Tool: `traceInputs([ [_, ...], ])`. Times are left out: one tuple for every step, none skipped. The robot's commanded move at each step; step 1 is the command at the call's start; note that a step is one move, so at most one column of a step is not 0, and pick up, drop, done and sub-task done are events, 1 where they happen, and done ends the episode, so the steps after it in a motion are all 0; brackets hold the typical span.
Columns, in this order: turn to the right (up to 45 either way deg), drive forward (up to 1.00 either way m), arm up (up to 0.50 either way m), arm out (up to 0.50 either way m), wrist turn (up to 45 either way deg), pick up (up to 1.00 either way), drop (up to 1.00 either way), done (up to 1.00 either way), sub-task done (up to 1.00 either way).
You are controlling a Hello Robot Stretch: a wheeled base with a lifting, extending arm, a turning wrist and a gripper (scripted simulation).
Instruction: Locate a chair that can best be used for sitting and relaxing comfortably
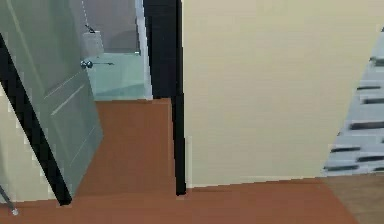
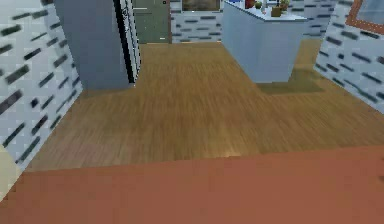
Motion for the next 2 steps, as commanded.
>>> traceInputs([
  [-9.0, 0.0, 0.0, 0.0, 0.0, 0.0, 0.0, 0.0, 0.0],
  [0.0, 0.2, 0.0, 0.0, 0.0, 0.0, 0.0, 0.0, 0.0],
])
